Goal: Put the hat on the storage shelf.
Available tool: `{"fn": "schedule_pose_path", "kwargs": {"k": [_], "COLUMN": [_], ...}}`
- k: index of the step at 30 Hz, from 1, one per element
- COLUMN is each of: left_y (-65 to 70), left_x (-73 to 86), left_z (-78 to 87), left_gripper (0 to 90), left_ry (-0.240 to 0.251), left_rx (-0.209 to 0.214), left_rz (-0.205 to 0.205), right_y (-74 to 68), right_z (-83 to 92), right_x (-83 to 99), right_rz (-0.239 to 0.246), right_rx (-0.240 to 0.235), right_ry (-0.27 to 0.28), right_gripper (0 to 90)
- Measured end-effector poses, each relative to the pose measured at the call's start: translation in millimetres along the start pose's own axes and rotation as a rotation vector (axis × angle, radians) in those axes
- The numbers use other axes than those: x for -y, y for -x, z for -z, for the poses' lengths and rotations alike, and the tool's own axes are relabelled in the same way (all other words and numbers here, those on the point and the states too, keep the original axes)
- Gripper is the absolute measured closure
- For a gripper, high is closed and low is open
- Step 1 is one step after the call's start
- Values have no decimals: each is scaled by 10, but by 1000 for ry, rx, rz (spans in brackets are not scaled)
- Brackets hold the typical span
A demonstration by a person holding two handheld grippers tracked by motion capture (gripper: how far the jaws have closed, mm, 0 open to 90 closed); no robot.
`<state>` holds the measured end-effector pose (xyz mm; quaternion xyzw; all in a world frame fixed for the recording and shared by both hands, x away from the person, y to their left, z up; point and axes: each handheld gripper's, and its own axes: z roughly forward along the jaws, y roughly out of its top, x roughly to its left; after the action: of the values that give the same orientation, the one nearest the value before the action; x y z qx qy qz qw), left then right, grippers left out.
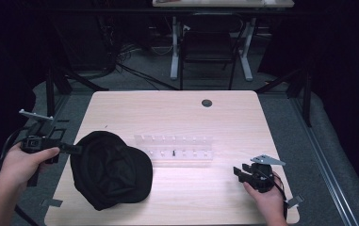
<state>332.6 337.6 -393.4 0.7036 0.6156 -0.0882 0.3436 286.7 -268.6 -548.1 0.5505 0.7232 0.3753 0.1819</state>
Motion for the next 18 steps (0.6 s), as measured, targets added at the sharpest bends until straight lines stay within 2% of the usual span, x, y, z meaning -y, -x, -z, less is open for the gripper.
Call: {"fn": "schedule_pose_path", "kwargs": {"k": [3,8,15,18], "left_y": [80,270,511,558], "left_x": [-47,-134,-264,-294], "left_z": [16,41,121,131], "left_gripper": [868,868,869,869], "left_ry": [-7,-11,-16,-20], "left_rx": [16,-1,53,55], "left_rz": [-11,-40,-52,-64], "right_y": [4,4,14,13], "right_z": [-4,-4,-1,-1], "right_x": [0,-1,-2,-2], "right_rz": [-1,-2,-9,-9], "right_rx": [-3,-3,-3,-4], "right_ry": [-1,-3,1,1], "right_gripper": [560,560,560,560]}}
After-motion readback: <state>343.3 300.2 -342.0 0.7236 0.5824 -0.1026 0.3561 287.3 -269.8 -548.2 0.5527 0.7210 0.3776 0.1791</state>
